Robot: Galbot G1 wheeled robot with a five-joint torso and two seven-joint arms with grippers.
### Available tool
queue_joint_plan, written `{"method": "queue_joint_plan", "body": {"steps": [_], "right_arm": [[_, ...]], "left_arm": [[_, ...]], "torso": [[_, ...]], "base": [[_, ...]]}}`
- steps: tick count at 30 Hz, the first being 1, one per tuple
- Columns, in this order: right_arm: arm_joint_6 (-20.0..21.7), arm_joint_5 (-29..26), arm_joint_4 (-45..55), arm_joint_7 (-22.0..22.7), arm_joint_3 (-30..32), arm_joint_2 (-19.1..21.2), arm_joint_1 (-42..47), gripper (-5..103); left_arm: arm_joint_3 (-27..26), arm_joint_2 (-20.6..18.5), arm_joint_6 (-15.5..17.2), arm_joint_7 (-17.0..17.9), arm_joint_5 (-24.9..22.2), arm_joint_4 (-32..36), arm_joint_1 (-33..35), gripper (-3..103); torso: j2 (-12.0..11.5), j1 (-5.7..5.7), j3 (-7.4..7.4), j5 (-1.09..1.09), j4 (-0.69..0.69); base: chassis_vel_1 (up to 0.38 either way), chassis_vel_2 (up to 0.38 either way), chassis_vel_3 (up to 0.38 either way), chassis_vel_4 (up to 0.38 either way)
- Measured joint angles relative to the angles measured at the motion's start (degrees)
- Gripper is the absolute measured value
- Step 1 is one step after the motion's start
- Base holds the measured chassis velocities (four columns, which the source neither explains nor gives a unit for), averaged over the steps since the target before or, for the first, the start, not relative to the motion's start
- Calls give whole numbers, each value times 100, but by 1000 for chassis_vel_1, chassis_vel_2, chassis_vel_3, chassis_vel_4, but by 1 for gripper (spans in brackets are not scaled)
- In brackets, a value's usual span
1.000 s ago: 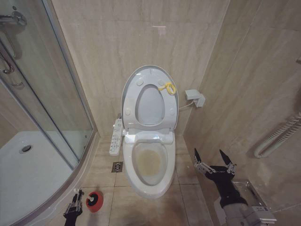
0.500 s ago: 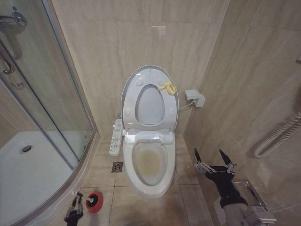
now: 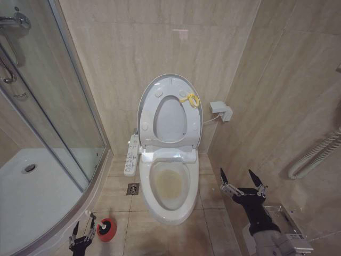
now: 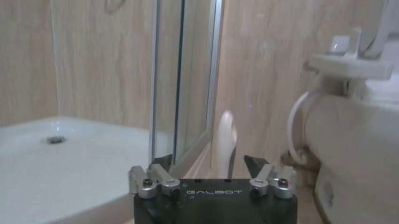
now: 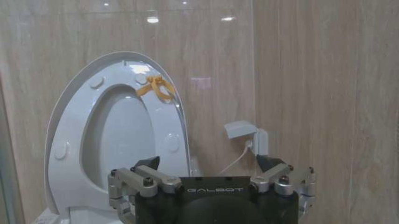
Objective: Open the toilet lid, clean the toilet bowl with a toilet brush, close the toilet lid, and flush.
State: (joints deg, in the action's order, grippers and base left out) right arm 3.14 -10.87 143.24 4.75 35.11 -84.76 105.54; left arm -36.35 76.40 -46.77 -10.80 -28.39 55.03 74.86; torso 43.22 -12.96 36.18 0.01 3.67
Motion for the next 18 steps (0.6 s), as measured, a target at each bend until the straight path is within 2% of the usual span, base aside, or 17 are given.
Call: {"method": "queue_joint_plan", "body": {"steps": [1, 3, 4, 7, 10, 11, 12, 13, 16, 17, 18], "right_arm": [[0, 0, 0, 1, 0, 0, 0, 100], [0, 0, 0, 0, 0, 0, 0, 100], [0, 0, 0, 0, 0, 0, 0, 100], [0, 0, 0, 0, 0, 0, 1, 100], [0, 0, 0, 1, 0, 0, 0, 100], [0, 0, 0, 1, 0, 0, 0, 100], [0, 0, 0, 1, 0, 0, 0, 100], [0, 0, 0, 0, 0, 0, 0, 100], [0, 0, -1, 1, 1, 0, 0, 100], [0, 0, 0, -1, 0, 0, 0, 100], [0, 0, 0, -1, 0, 0, 0, 100]], "left_arm": [[-47, 28, 1, 45, 71, 344, 150, 69], [-91, 50, 1, 77, 148, 605, 250, 69], [-175, 85, 1, 118, 294, 985, 400, 95], [-277, 126, 2, 156, 422, 1465, 582, 95], [-383, 165, 16, 242, 523, 2359, 858, 95], [-383, 165, 16, 242, 523, 2359, 858, 95], [-425, 177, 117, 306, 584, 2840, 1006, 100], [-436, 179, 246, 365, 607, 3197, 1121, 100], [-434, 179, 478, 470, 630, 3651, 1278, 100], [-383, 174, 799, 661, 684, 4236, 1459, 100], [-342, 163, 960, 755, 694, 4529, 1539, 100]], "torso": [[0, 0, 0, -2, 0], [0, 0, 0, -2, 0], [0, 0, 0, 0, 0], [0, 0, 0, -1, -1], [0, 0, 0, 0, 0], [0, 0, 0, 0, 0], [0, 0, 0, 0, 1], [0, 0, 0, 0, 1], [0, 0, 0, 1, 0], [0, 0, 0, -1, 0], [0, 0, -1, 0, -1]], "base": [[0, 0, 0, 0], [0, 0, 0, 0], [0, 0, 0, 0], [0, 0, 0, 0], [0, 0, 0, 0], [0, 0, 0, 0], [0, 0, 0, 0], [0, 0, 0, 0], [0, 0, 0, 0], [0, 0, 0, 0], [0, 0, 0, 0]]}}
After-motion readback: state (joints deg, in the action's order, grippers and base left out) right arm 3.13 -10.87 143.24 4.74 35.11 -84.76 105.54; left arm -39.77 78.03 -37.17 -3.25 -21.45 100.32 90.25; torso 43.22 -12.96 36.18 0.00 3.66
